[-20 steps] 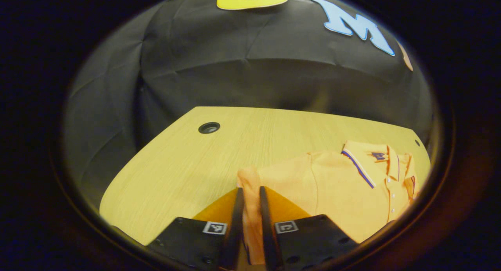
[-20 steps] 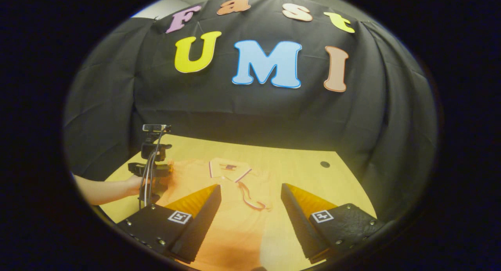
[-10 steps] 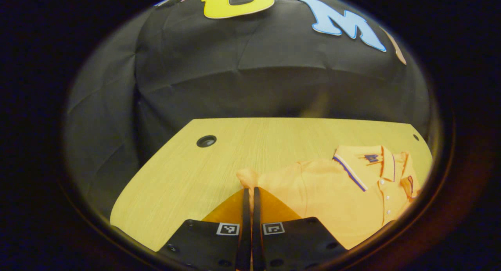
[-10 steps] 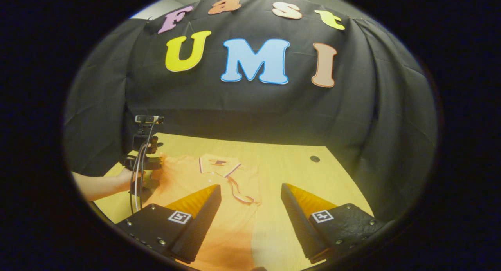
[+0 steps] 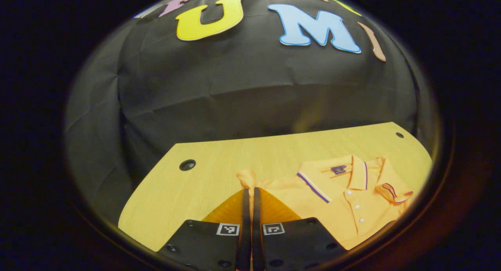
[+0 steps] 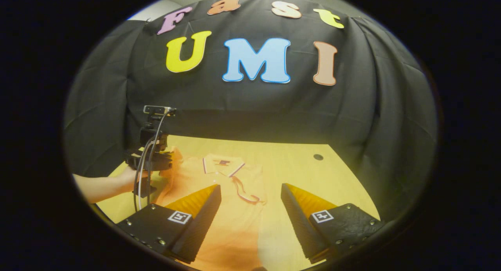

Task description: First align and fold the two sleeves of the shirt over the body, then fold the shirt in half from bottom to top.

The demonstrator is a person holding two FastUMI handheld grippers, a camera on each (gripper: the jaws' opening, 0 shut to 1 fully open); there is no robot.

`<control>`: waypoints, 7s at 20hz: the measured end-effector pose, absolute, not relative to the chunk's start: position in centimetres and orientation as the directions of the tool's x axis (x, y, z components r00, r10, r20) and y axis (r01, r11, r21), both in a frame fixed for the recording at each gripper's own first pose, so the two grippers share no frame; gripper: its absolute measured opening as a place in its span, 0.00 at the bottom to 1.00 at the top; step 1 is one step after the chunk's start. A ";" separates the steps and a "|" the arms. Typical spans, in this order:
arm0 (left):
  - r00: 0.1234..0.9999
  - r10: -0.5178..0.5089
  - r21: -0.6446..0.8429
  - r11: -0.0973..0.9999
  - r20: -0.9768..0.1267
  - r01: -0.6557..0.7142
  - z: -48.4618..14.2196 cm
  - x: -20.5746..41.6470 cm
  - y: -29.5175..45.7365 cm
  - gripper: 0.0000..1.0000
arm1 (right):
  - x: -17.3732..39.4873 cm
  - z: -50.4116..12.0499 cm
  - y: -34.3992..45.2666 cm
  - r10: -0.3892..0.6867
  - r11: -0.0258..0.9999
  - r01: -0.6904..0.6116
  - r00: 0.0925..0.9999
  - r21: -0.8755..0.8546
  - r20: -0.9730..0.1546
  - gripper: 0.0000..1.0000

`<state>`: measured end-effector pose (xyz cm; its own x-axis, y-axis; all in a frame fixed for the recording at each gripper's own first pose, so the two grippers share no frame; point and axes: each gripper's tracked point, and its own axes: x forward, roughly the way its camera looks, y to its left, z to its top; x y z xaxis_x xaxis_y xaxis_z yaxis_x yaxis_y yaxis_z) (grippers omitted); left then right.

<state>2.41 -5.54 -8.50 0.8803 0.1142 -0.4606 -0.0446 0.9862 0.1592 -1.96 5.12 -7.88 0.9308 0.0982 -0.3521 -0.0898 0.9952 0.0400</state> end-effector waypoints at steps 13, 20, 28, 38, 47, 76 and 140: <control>0.817 -0.026 0.184 0.970 -0.576 0.161 -12.3 1.5 -10.4 0.42 | -3.1 -9.6 5.7 0.020 0.997 0.010 0.927 0.079 -0.374 0.95; 0.809 -0.069 0.074 0.988 -0.584 0.137 -10.7 -3.0 -11.8 0.88 | -4.5 -10.2 4.5 0.036 0.997 -0.011 0.928 0.071 -0.371 0.96; 0.830 -0.046 0.039 0.996 -0.556 0.082 -8.1 -12.1 -11.6 0.95 | -9.0 -13.0 3.8 0.113 0.994 -0.104 0.908 0.043 -0.404 0.96; 0.825 -0.023 0.004 1.000 -0.565 0.031 -7.9 -28.1 -12.4 0.94 | -16.6 -17.5 2.6 0.198 0.980 -0.191 0.870 0.061 -0.453 0.96; 0.809 0.007 0.021 1.000 -0.588 0.006 -9.6 -37.9 -9.9 0.94 | -20.2 -21.8 2.8 0.227 0.974 -0.208 0.821 0.096 -0.524 0.95; 0.748 -0.025 0.049 0.996 -0.664 0.076 -15.0 -45.4 -8.8 0.86 | -21.0 -31.2 3.6 0.141 0.990 -0.104 0.714 0.095 -0.686 0.82; 0.910 -0.128 0.029 0.988 -0.395 0.152 -3.4 9.0 -10.0 0.06 | 25.8 -15.8 4.8 0.013 0.993 0.049 0.856 0.105 -0.517 0.00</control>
